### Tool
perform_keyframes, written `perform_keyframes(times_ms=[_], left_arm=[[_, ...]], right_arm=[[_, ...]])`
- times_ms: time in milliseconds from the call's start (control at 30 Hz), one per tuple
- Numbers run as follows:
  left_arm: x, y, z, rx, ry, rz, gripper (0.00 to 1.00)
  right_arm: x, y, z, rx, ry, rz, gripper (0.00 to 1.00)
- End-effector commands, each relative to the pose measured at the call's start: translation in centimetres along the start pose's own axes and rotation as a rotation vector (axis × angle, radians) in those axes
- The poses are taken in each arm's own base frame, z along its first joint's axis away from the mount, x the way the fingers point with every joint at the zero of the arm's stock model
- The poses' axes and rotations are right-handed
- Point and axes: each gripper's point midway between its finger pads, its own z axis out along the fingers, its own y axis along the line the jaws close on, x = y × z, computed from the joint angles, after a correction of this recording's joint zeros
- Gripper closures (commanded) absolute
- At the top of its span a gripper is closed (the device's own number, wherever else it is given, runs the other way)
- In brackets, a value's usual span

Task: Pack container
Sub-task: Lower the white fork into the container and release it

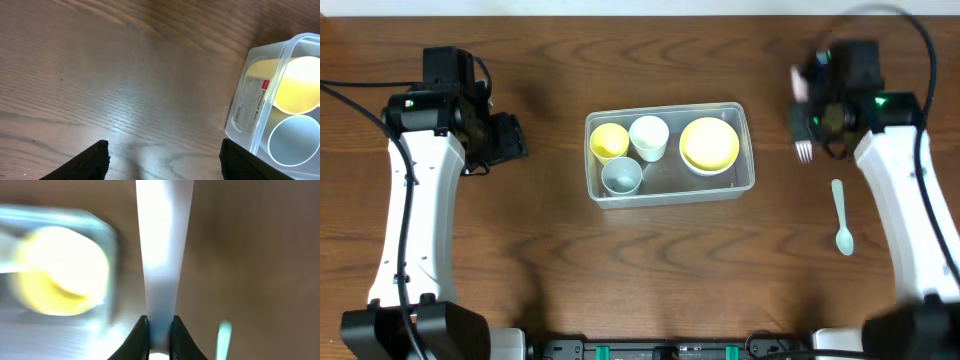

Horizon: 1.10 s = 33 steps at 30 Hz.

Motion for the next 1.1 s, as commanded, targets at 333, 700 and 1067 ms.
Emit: perform_keyframes(times_ms=[333,700,1067], left_arm=[[0.2,0.2,0.2,-0.004,0.011,-0.006,0.29],[0.2,0.2,0.2,-0.004,0.011,-0.006,0.29],[0.2,0.2,0.2,-0.005,0.014,-0.006,0.29]], right_arm=[[3.8,15.0,1.9,-0.243,0.062,-0.832,0.99],[8.5,18.5,6.7,-0.351,0.214,-1.021,0.99],[9.6,18.9,8.1,-0.380,0.262,-1.018,0.78]])
